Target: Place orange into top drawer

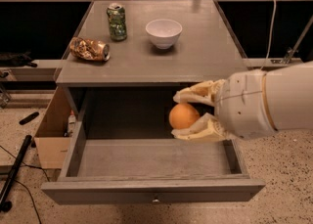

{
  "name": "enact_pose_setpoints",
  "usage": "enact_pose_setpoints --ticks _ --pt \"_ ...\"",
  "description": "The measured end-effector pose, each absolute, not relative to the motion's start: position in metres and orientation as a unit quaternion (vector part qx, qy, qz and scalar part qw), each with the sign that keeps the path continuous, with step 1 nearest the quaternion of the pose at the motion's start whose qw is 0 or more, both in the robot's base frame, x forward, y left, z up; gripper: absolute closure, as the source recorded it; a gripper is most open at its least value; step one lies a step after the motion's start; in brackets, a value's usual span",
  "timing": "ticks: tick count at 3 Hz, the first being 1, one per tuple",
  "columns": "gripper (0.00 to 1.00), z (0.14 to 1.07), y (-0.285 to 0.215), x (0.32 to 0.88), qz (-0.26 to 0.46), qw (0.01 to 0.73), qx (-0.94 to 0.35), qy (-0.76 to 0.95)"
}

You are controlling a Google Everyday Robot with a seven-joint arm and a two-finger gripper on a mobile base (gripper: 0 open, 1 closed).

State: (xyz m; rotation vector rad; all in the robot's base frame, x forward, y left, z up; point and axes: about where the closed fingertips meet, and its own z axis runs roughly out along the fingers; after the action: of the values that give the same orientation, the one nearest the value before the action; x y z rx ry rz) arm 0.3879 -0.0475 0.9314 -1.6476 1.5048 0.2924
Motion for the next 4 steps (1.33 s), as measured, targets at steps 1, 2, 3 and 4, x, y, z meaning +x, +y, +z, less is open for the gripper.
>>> enact_pose_setpoints --ticks 1,2,3,4 --pt "1.00 0.890 -0.064 0.394 0.133 0.411 -0.650 0.625" --pt "1.00 0.871 -0.064 0.421 0.137 0.391 -0.661 0.625" --pt "1.00 0.871 -0.064 0.421 0.137 0.391 -0.661 0.625" --pt "1.00 0.857 -0.047 0.429 0.142 0.384 -0.671 0.618"
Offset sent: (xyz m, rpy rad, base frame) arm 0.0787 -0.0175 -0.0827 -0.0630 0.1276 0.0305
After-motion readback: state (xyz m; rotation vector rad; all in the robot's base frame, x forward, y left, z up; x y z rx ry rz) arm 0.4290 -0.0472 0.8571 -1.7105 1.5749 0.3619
